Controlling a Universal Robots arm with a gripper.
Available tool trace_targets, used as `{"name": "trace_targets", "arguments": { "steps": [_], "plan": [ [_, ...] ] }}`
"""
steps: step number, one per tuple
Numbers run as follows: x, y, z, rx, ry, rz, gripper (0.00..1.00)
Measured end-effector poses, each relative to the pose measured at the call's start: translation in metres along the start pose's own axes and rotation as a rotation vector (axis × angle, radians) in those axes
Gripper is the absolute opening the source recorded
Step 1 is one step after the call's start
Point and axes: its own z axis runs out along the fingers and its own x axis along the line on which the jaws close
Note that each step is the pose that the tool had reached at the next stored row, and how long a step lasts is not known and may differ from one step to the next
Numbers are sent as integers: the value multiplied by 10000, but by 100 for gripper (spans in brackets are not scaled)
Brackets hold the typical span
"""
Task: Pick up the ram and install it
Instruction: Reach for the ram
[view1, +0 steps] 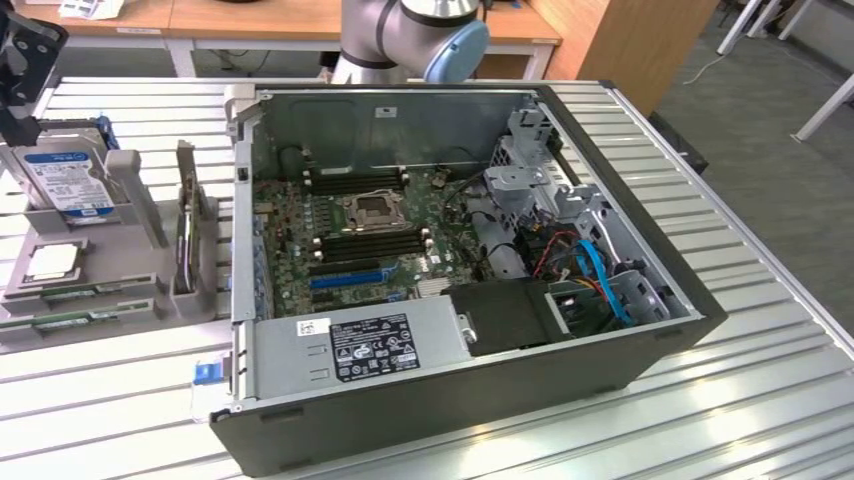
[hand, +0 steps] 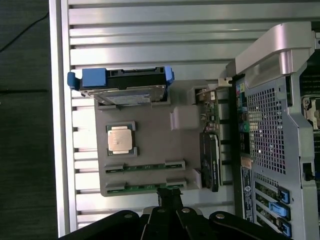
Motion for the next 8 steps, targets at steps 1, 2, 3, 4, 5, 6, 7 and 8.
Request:
{"name": "trace_targets", "arguments": {
  "steps": [1,2,3,4,5,6,7,8],
  "plan": [
    [3,-1,0,1,1,-1,10],
    [9,-2,0,0,0,-1,10],
    [15,-2,0,0,0,0,10],
    [22,-2,0,0,0,0,10],
    [29,-2,0,0,0,0,10],
    [36,-3,1,0,0,0,10],
    [43,-3,1,0,-1,0,10],
    [50,-4,1,0,0,0,10]
  ]
}}
